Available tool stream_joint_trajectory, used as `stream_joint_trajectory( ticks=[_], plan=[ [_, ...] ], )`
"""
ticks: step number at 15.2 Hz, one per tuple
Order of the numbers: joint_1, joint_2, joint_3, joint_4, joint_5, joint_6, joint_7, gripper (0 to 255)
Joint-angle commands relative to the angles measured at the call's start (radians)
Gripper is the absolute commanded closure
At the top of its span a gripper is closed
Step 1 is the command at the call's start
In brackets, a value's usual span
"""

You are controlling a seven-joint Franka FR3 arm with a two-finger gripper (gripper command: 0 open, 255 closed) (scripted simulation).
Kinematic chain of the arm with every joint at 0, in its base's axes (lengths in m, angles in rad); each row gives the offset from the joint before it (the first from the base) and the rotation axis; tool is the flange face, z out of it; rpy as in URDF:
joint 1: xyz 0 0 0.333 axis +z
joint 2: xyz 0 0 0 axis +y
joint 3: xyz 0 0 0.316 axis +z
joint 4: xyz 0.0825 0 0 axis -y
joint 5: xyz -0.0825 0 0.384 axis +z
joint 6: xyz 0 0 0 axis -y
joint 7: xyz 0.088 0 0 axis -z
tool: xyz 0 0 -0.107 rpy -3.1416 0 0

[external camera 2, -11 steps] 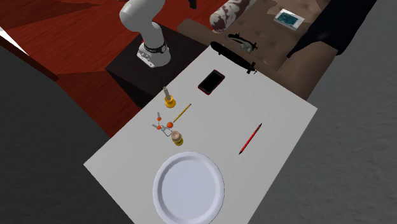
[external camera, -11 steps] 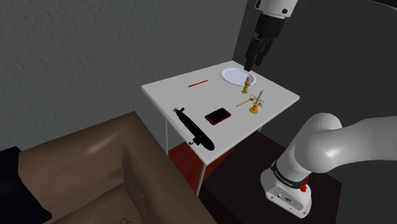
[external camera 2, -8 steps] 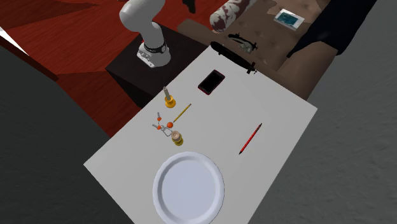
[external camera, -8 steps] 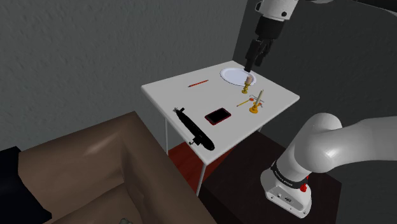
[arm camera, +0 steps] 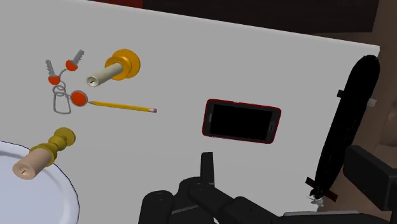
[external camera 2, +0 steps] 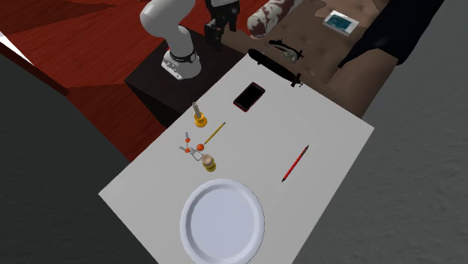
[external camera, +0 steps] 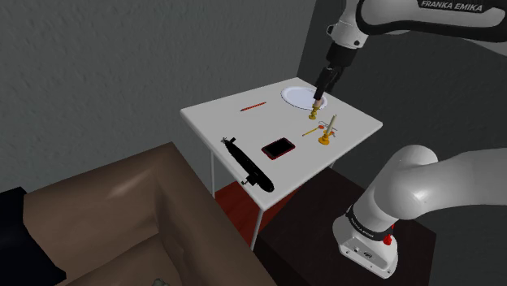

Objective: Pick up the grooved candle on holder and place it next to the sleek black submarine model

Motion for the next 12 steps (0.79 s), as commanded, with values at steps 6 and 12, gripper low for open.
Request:
stream_joint_trajectory(
  ticks=[6, 12],
  plan=[
    [-0.038, 0.099, -0.141, -0.046, -0.083, 0.191, -0.143, 0],
    [-0.045, 0.241, -0.272, -0.035, -0.112, 0.365, -0.269, 0]
  ],
)
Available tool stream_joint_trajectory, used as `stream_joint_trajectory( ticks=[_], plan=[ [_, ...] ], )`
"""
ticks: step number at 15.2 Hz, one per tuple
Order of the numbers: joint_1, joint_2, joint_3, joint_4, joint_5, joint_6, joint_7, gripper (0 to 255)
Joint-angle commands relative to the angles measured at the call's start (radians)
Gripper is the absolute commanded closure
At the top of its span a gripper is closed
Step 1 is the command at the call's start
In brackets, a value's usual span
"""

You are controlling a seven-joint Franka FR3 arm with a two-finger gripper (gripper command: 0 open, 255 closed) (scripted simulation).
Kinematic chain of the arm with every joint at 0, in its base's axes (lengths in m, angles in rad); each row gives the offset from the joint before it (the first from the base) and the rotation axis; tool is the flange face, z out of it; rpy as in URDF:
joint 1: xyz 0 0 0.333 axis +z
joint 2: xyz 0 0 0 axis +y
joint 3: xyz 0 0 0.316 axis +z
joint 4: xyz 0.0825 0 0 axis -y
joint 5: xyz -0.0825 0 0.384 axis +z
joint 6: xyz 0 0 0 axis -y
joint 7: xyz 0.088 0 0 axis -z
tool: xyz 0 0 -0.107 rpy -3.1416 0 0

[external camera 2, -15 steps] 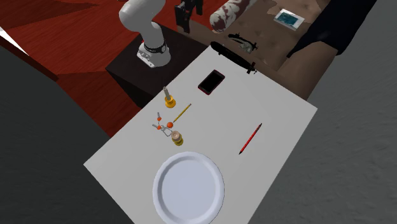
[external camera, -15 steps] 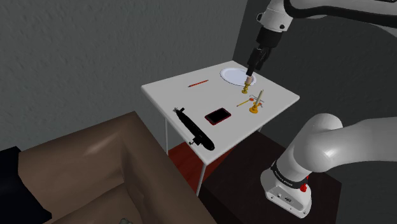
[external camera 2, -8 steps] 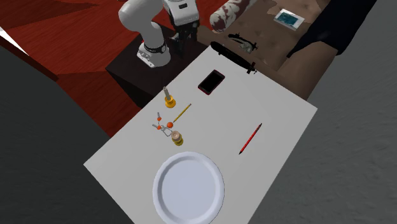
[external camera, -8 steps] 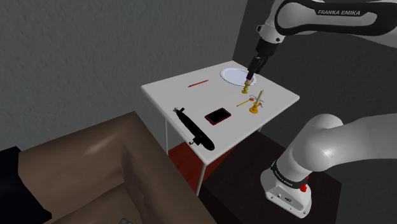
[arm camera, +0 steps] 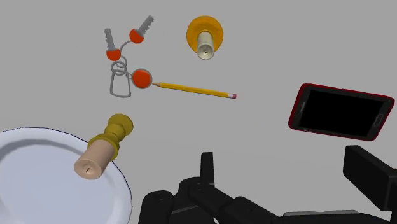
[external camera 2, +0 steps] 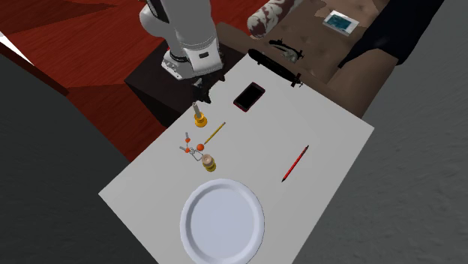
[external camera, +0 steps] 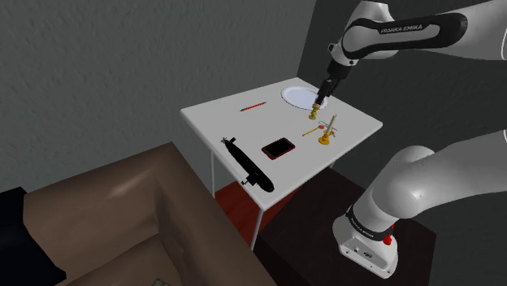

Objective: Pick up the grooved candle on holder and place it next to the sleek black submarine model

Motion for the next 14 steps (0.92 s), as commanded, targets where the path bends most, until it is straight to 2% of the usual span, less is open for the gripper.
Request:
stream_joint_trajectory(
  ticks=[1, 5, 8, 11, 14],
  plan=[
    [-0.001, 0.054, -0.05, 0.007, -0.004, 0.064, -0.05, 0],
    [0.019, 0.18, -0.146, 0.047, 0.026, 0.174, -0.154, 0],
    [0.045, 0.288, -0.223, 0.091, 0.084, 0.249, -0.249, 0],
    [0.075, 0.412, -0.299, 0.148, 0.187, 0.312, -0.37, 0],
    [0.088, 0.556, -0.354, 0.22, 0.345, 0.353, -0.522, 0]
  ],
)
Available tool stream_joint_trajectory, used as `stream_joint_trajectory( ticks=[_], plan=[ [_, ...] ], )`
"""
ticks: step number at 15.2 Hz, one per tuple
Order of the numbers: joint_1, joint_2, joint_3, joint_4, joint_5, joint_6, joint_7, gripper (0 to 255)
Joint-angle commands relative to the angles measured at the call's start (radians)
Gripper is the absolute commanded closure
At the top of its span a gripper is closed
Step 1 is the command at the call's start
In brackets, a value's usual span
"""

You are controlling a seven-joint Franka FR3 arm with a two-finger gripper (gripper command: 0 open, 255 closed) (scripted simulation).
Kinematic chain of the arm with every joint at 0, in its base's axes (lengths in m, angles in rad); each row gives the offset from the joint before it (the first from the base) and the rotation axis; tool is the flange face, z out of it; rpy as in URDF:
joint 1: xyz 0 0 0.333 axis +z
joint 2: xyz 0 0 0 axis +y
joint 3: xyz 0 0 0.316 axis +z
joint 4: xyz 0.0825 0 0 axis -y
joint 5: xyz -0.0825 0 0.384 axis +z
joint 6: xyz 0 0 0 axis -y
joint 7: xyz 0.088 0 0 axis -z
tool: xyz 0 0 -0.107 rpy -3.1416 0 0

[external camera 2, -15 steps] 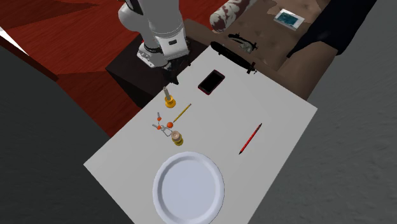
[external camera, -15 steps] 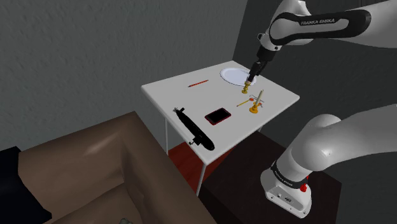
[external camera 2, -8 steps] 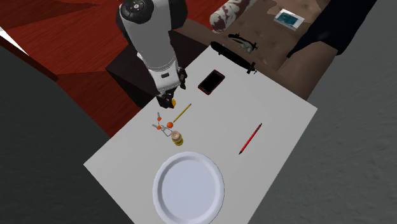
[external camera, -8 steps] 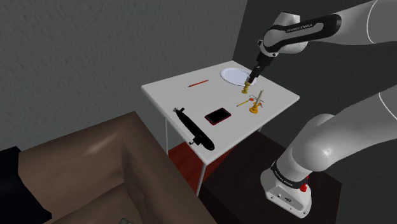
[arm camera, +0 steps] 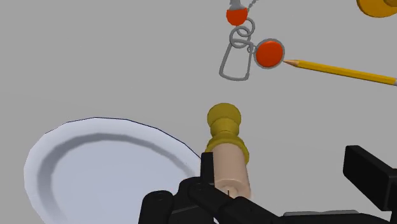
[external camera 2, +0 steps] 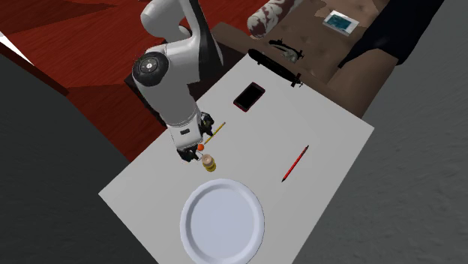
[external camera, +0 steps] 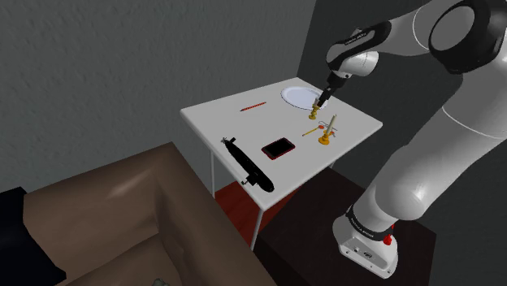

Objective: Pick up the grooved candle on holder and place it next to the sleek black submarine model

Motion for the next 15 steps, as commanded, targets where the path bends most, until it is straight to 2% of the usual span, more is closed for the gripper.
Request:
stream_joint_trajectory(
  ticks=[1, 2, 9, 15],
  plan=[
    [-0.002, 0.104, -0.026, 0.06, 0.121, 0.016, -0.111, 0],
    [-0.012, 0.132, -0.024, 0.077, 0.155, 0.018, -0.141, 0],
    [-0.041, 0.23, 0.014, 0.073, 0.278, 0.08, -0.224, 0],
    [-0.044, 0.238, 0.018, 0.074, 0.288, 0.085, -0.231, 0]
  ],
)
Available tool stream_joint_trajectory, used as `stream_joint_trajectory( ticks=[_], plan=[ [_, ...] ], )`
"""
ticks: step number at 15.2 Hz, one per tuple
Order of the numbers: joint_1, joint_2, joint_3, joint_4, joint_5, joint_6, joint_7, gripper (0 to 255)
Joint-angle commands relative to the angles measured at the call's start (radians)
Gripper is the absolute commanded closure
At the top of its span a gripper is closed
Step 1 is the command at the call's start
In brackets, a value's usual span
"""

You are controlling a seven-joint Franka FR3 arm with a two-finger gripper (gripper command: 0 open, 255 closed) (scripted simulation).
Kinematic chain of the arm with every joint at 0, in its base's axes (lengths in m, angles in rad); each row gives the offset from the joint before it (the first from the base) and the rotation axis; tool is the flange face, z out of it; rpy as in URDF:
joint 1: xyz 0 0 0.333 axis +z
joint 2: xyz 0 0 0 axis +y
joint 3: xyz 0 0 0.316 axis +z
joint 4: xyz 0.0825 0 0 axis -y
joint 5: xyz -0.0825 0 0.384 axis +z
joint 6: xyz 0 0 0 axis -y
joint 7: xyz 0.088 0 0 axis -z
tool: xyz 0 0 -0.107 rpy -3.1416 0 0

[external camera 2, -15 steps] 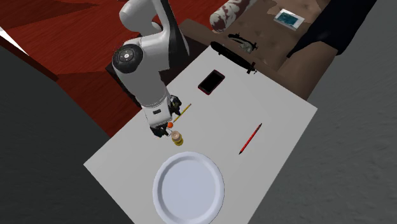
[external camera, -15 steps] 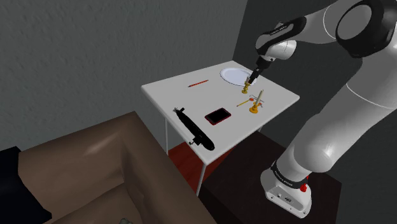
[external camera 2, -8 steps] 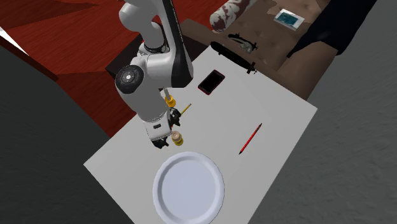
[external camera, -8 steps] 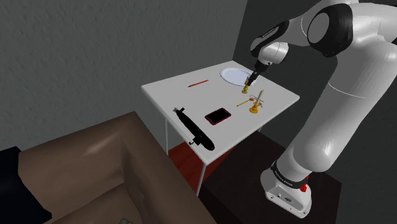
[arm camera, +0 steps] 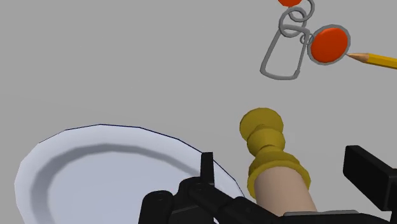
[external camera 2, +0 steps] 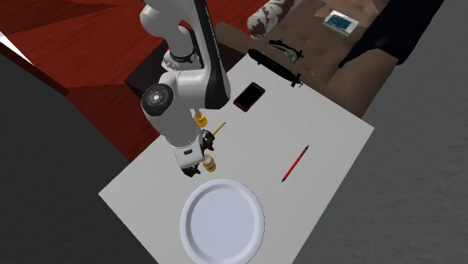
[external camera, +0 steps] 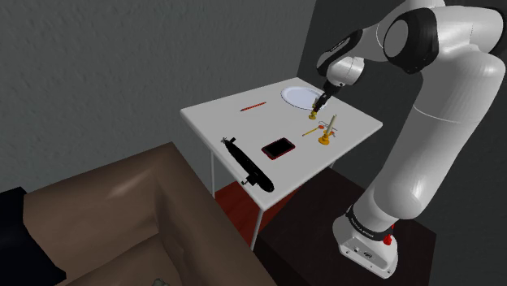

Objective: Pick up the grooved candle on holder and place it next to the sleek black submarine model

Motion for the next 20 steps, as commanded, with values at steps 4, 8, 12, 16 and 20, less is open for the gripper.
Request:
stream_joint_trajectory(
  ticks=[4, 8, 12, 16, 20],
  plan=[
    [0.0, 0.0, 0.0, 0.0, 0.0, 0.0, 0.0, 255],
    [0.0, 0.0, 0.0, -0.001, 0.0, 0.001, 0.0, 255],
    [0.0, 0.0, 0.0, 0.0, 0.0, 0.0, 0.0, 255],
    [0.017, -0.044, -0.02, 0.013, -0.061, -0.039, 0.046, 255],
    [0.029, -0.086, -0.034, 0.031, -0.118, -0.08, 0.089, 255]
  ],
)
